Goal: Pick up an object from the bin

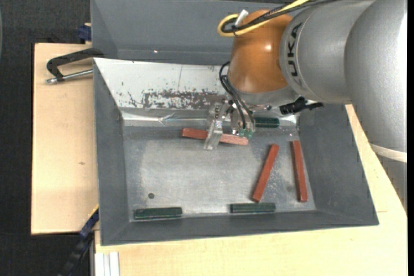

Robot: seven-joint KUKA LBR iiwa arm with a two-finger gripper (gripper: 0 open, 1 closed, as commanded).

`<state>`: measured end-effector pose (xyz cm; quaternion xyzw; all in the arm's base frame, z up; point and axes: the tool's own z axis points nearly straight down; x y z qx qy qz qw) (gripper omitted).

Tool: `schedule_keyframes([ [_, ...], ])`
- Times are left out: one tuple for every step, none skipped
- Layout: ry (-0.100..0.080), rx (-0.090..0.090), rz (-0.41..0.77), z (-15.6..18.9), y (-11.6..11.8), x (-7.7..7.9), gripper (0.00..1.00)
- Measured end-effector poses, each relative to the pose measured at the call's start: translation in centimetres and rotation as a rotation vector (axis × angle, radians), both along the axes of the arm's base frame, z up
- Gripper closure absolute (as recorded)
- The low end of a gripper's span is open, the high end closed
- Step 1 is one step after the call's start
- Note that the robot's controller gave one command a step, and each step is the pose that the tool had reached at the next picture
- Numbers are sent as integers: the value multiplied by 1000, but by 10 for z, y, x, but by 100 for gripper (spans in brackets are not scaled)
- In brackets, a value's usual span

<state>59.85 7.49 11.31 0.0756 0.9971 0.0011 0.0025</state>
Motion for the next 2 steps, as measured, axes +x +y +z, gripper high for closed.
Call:
schedule_keyframes([
  [-1, 0, 0, 11, 0, 1, 100],
  [-1, 0, 0, 20, 0, 1, 100],
])
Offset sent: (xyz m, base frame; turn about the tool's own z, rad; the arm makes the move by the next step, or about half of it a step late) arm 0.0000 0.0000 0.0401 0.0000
